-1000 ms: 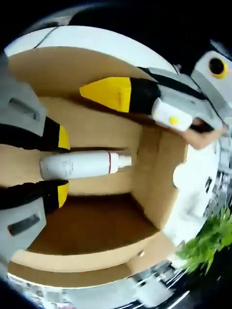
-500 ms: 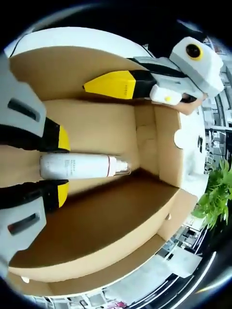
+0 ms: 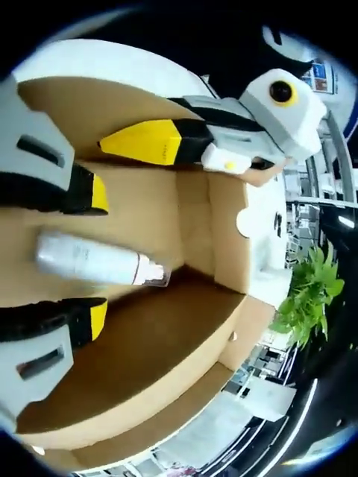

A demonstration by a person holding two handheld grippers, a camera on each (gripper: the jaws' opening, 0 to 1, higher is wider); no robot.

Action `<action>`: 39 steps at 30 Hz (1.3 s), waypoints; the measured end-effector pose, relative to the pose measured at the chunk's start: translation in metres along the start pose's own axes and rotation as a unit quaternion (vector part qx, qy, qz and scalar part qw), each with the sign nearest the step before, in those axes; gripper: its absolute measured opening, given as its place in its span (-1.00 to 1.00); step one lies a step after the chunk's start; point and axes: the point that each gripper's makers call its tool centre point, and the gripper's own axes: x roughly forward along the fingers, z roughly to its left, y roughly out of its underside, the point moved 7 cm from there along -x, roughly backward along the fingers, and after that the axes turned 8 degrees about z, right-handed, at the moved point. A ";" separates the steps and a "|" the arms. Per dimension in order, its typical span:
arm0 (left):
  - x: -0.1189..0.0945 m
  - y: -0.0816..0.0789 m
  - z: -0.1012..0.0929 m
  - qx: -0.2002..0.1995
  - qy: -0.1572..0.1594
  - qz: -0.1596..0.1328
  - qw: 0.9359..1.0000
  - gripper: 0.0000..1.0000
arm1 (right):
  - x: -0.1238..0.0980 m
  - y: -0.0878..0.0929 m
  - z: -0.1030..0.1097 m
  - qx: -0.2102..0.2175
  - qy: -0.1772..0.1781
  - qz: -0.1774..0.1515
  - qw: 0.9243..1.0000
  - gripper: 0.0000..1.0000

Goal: Operate the shoe box by opening the lid, removing the specified soft item, and placing it in the target area until the item is outside and the box remains undamaged.

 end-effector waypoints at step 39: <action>0.000 0.002 -0.001 0.007 0.005 -0.004 1.000 -0.84 | 0.007 -0.001 0.006 0.068 0.028 0.010 0.997 -0.35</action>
